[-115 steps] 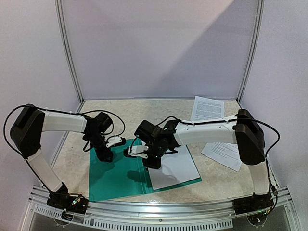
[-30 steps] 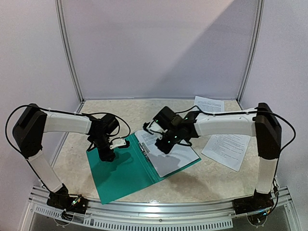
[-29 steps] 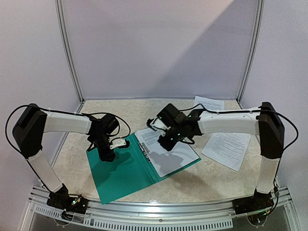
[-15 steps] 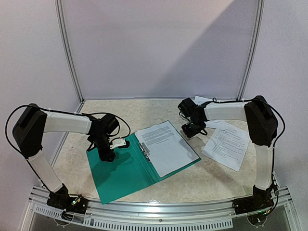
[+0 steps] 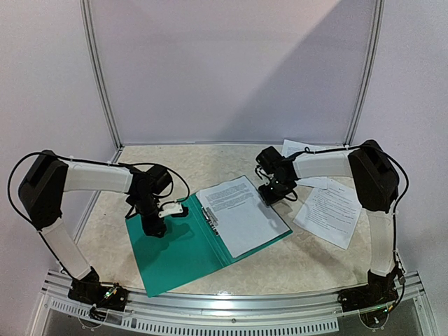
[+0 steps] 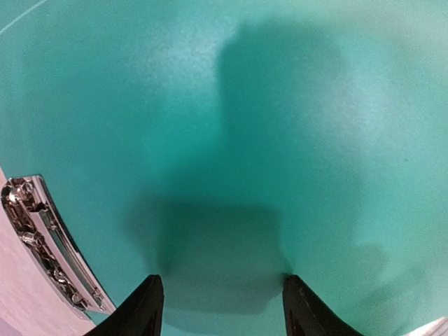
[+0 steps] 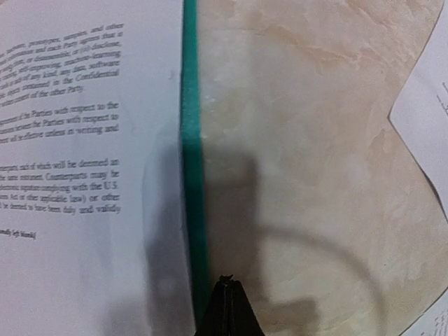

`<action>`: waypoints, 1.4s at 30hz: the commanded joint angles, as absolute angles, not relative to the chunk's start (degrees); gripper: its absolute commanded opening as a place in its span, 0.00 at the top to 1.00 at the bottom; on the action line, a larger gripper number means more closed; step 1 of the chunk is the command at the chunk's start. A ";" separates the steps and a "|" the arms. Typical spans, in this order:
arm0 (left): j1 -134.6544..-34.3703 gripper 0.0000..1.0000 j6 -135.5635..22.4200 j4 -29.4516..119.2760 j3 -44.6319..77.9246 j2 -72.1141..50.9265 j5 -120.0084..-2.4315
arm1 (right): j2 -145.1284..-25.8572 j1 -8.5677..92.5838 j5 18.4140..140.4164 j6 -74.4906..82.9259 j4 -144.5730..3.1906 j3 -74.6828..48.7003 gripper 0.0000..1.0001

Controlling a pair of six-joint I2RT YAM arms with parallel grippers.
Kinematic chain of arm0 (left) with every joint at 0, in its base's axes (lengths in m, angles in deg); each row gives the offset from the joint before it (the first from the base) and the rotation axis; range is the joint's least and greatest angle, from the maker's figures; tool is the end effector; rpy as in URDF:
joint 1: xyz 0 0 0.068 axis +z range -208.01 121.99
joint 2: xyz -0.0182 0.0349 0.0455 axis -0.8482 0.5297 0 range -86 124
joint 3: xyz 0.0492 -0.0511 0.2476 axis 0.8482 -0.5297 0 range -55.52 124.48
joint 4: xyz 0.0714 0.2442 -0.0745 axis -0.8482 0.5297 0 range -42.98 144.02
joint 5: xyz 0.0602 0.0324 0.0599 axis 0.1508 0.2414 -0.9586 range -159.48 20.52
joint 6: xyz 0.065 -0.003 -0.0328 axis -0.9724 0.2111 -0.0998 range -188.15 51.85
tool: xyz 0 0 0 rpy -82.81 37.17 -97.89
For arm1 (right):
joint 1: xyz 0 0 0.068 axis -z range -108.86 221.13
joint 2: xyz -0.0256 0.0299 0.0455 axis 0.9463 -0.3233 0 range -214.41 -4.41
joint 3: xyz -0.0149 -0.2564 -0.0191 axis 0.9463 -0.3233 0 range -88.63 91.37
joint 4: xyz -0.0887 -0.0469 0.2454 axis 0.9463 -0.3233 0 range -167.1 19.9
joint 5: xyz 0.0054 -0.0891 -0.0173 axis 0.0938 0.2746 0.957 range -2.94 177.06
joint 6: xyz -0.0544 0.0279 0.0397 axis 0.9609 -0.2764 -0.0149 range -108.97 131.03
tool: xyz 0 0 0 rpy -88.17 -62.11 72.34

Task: Put the files into the folder
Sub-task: Move the folder with some files to the corner of the board.

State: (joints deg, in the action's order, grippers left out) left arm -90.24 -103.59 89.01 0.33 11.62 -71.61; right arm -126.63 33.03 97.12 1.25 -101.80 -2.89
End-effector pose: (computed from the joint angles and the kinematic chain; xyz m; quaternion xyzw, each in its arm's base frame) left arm 0.2492 -0.1544 0.1048 0.5550 0.8299 0.0201 0.0538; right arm 0.3510 0.2618 0.0996 -0.2232 0.9525 -0.0023 0.2072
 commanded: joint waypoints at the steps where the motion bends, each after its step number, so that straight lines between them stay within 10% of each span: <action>1: -86.37 0.35 -104.90 97.04 7.45 8.96 -59.53 | -126.96 31.19 88.95 -0.98 -103.06 -6.42 1.00; 25: -83.75 0.30 -75.72 84.21 18.57 21.27 -33.32 | -113.02 24.73 86.62 -13.43 -95.66 -23.22 1.00; 42: -83.03 0.38 -71.57 81.41 17.32 27.53 -32.15 | -114.74 25.09 97.67 -3.60 -106.01 -8.19 1.00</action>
State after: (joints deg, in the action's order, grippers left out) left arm -83.86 -73.17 82.96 17.58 24.83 -33.65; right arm -113.47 25.42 96.23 -6.31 -104.53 -10.65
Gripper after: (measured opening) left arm 0.630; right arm 0.005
